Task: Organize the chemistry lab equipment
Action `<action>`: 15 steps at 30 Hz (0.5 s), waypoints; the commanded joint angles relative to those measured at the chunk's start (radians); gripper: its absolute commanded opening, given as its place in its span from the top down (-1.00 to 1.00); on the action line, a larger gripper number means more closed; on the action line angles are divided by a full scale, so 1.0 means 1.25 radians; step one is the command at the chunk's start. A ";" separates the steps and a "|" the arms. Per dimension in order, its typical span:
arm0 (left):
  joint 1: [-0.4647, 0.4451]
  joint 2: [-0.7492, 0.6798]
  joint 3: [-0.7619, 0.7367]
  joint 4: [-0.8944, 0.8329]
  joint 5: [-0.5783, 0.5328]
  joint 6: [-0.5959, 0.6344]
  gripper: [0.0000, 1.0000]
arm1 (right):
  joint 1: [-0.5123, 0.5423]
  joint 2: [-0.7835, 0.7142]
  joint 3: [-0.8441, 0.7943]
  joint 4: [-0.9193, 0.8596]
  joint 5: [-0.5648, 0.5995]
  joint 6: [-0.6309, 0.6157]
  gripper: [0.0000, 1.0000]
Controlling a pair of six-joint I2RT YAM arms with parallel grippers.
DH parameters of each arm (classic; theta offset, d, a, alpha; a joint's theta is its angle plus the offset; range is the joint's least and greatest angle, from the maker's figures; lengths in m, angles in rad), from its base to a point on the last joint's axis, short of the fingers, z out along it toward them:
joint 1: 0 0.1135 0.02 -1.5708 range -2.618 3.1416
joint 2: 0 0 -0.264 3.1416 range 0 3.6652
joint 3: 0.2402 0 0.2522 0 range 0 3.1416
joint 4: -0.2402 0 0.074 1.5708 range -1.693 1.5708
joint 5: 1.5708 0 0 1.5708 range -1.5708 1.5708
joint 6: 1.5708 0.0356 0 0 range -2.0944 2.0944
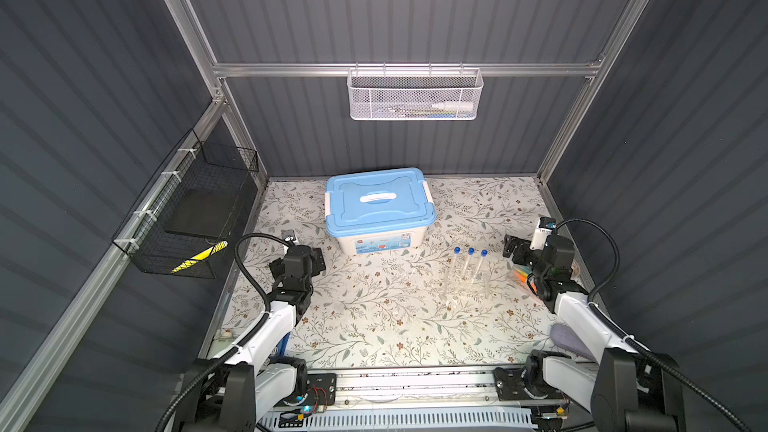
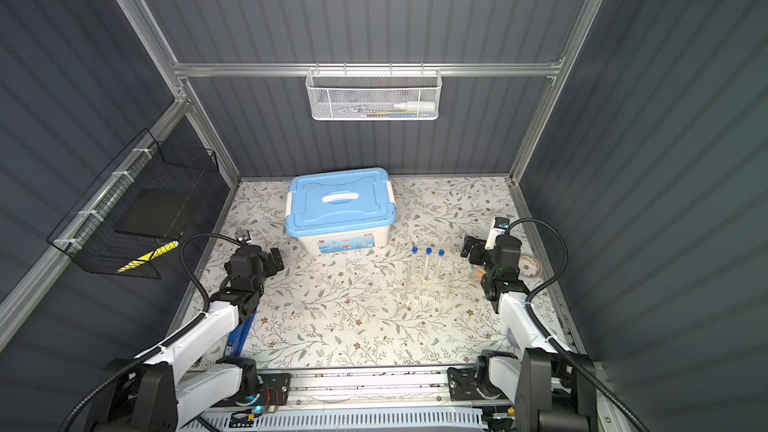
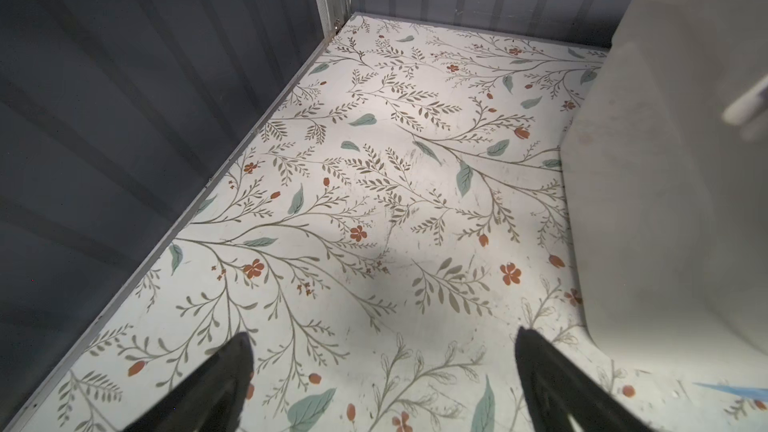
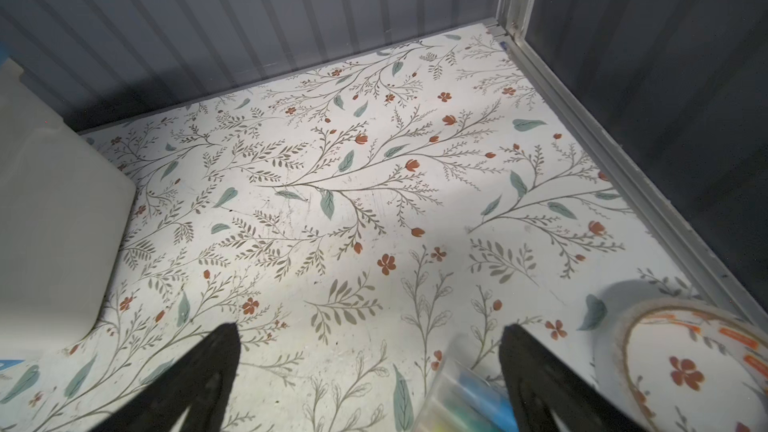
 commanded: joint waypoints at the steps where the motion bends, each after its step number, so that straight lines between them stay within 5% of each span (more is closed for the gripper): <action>1: 0.006 0.042 -0.027 0.168 -0.020 0.048 -0.99 | 0.000 0.046 -0.031 0.204 0.018 -0.007 -0.98; 15: 0.011 0.239 -0.082 0.502 0.010 0.117 -0.99 | 0.001 0.178 -0.115 0.471 0.034 -0.038 -0.98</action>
